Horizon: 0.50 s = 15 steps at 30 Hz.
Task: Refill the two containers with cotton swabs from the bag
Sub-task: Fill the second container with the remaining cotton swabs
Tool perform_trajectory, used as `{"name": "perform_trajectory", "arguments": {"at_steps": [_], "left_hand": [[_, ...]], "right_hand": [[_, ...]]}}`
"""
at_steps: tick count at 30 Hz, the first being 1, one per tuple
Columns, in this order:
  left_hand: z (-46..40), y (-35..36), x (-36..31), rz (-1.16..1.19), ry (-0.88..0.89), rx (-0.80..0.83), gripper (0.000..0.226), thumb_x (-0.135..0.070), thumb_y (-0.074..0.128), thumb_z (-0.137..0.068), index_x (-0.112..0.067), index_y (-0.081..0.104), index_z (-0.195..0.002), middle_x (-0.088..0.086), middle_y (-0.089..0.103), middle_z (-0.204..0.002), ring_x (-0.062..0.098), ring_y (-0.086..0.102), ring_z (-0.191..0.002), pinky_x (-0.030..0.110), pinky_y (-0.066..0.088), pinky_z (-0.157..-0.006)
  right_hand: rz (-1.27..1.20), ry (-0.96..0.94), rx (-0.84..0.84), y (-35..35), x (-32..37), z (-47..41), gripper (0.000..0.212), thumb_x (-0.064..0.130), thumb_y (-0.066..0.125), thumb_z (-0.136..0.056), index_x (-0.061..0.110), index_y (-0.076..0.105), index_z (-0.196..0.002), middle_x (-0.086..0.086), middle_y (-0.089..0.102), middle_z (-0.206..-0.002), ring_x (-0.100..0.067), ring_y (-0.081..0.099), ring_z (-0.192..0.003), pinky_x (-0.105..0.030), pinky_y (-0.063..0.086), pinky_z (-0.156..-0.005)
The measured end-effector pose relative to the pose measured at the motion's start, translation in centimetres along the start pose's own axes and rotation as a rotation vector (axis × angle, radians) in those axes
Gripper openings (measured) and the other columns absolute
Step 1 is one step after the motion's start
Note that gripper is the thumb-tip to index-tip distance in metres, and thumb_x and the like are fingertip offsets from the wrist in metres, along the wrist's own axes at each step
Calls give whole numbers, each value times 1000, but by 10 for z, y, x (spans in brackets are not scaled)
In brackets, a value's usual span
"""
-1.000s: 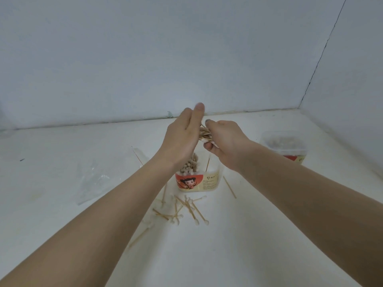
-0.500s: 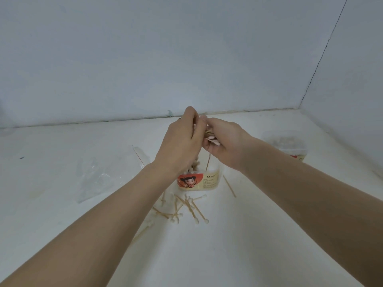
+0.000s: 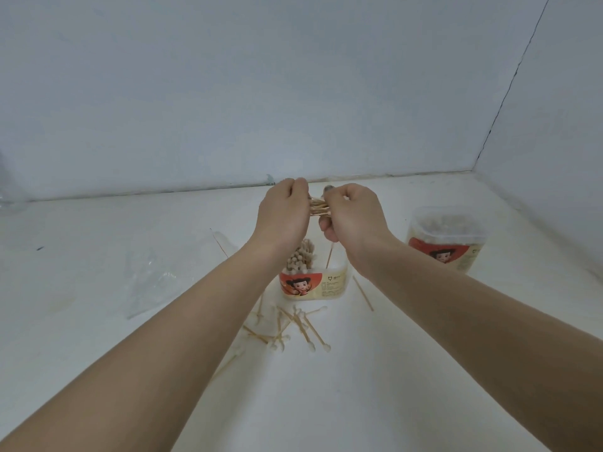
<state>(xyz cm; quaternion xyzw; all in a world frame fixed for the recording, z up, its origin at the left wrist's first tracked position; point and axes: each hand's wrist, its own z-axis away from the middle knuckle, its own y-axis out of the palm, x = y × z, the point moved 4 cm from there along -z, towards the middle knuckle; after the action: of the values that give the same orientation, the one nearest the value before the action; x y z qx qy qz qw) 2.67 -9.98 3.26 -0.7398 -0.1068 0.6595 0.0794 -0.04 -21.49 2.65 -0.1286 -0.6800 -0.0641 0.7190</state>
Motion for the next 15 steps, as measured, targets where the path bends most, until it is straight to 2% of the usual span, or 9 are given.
{"name": "perform_trajectory", "arguments": {"at_steps": [3, 7, 11, 15], "left_hand": [[1, -1, 3, 194, -199, -5, 22, -21, 44, -95, -12, 45, -76, 5, 44, -68, 18, 36, -54, 26, 32, -48], [0, -1, 1, 264, -281, -28, 26, -28, 41, -97, -13, 44, -76, 5, 48, -70, 18, 39, -53, 27, 34, -50], [-3, 2, 1, 201, -264, -71, 27, -34, 36, -97, -13, 46, -83, 8, 51, -86, 23, 44, -73, 35, 40, -67], [-2, 9, 1, 215, -275, -28, 39, -50, 33, -97, -16, 51, -91, 8, 58, -90, 26, 54, -78, 42, 48, -87]], "right_hand": [[-25, -27, 10, 1, 3, -1, 16, 21, 49, -102, 10, 59, -94, -5, 59, -58, -9, 50, -43, -21, 42, -51], [-88, -11, 32, 2, 1, -2, 17, 20, 50, -102, 6, 60, -102, -2, 59, -54, -11, 47, -40, -25, 43, -57], [-108, 3, 30, 7, -1, -1, 17, 21, 49, -103, 7, 59, -101, -4, 59, -58, -10, 47, -41, -24, 42, -55], [-50, -13, 33, 11, 1, 0, 16, 21, 47, -102, 10, 56, -94, -7, 58, -64, -12, 48, -43, -27, 42, -56]]}}
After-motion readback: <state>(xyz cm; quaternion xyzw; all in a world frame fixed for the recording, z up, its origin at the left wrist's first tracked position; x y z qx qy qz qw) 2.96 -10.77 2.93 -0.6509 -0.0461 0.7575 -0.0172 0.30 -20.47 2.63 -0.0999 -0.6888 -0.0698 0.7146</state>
